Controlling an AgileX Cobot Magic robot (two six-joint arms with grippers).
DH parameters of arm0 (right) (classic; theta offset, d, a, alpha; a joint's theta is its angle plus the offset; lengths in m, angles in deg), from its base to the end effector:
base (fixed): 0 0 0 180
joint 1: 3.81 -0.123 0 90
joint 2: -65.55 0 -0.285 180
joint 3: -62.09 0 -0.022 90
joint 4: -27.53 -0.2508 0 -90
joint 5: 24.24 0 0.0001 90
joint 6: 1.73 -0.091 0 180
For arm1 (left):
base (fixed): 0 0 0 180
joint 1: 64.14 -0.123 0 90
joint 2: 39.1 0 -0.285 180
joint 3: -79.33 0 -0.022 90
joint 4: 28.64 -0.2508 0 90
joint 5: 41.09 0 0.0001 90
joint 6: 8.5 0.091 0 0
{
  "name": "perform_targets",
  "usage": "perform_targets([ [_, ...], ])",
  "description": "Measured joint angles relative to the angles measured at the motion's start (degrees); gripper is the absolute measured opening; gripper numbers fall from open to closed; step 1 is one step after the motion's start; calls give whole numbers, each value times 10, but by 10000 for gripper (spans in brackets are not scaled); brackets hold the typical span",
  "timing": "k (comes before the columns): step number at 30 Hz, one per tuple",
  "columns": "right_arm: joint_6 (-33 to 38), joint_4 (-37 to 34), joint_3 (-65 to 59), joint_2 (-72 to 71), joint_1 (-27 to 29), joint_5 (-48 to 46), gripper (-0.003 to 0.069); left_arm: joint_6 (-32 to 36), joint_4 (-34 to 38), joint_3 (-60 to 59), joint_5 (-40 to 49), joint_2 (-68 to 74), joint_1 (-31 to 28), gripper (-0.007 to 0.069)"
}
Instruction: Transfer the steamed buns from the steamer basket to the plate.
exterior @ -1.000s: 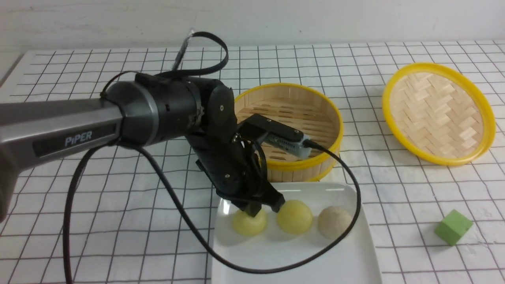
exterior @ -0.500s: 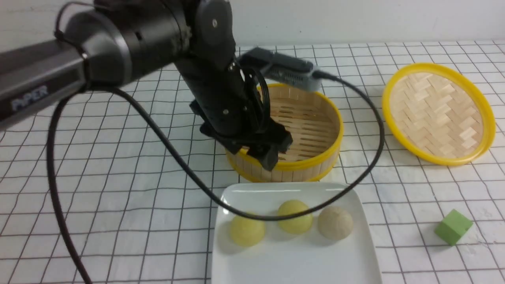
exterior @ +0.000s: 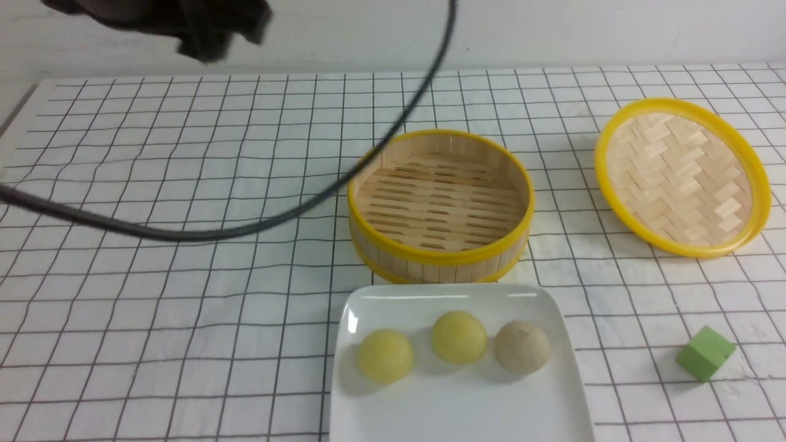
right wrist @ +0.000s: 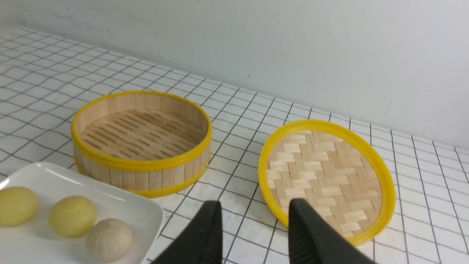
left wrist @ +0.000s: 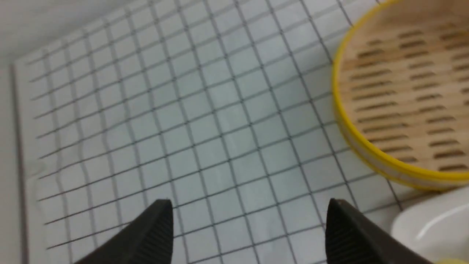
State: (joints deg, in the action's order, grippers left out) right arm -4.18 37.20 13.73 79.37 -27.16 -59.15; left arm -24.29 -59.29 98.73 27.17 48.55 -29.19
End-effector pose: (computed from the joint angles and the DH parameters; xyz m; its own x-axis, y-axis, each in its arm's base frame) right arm 0.0262 0.0018 0.3169 -0.0773 -0.1374 -0.9875 -0.3157 0.9429 -0.1064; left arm 0.2471 -0.1201 0.4660 -0.5752 0.3381 -0.7449 0.1886 0.9409 0.2814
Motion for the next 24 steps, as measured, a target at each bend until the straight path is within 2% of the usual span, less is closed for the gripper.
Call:
perform_targets([
  [2, 0, 0, 0, 0, 0, 9, 276, -25, -27, 1, 11, -41, 0, 517],
  [5, 0, 0, 0, 0, 0, 13, 276, -28, -28, 1, 17, -79, 0, 486],
  [10, 0, 1, 0, 0, 0, 20, 276, 13, -25, -22, 12, -159, 0, 428],
  [18, 0, 1, 0, 0, 0, 24, 276, 72, -24, -127, -43, -264, 0, 417],
  [24, 0, 1, 0, 0, 0, 25, 276, 82, -18, -240, -111, -350, 0, 414],
])
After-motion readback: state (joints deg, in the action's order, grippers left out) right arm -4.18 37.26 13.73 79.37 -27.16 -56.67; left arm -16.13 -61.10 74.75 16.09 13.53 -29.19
